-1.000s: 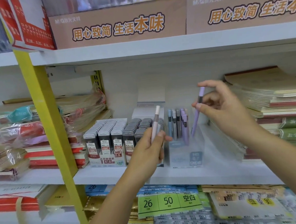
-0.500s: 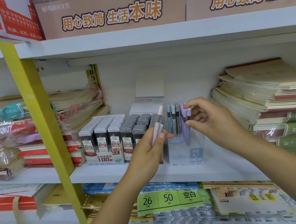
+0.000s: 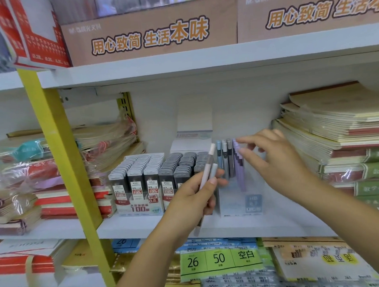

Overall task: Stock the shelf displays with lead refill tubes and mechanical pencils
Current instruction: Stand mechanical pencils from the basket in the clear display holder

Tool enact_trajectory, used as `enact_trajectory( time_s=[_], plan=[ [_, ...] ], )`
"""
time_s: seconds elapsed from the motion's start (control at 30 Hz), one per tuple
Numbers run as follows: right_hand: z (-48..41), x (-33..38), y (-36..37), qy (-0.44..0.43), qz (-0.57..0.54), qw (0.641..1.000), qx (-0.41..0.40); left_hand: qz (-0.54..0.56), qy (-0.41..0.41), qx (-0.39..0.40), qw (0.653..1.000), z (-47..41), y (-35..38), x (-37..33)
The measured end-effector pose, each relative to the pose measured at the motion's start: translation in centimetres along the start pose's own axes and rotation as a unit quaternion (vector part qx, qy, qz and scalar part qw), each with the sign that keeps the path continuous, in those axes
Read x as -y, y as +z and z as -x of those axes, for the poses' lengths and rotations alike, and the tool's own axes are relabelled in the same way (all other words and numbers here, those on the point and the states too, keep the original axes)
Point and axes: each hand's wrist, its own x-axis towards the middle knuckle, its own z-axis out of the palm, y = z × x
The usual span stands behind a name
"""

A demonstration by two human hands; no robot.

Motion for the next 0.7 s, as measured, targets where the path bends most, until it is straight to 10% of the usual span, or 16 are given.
enact_trajectory(
  time_s=[0.17, 0.53, 0.7],
  plan=[
    [0.3, 3.0, -0.3, 0.091, -0.335, 0.928, 0.138, -0.019, 0.009, 0.052, 0.998, 0.3, 0.8, -0.6],
    [0.5, 1.7, -2.9, 0.108, -0.450, 0.887, 0.008, 0.010, -0.023, -0.112, 0.993, 1.7, -2.0, 0.5],
    [1.1, 2.4, -1.7, 0.105, -0.464, 0.879, 0.042, 0.002, 0.001, -0.065, 0.998, 1.3, -0.5, 0.0]
  ],
)
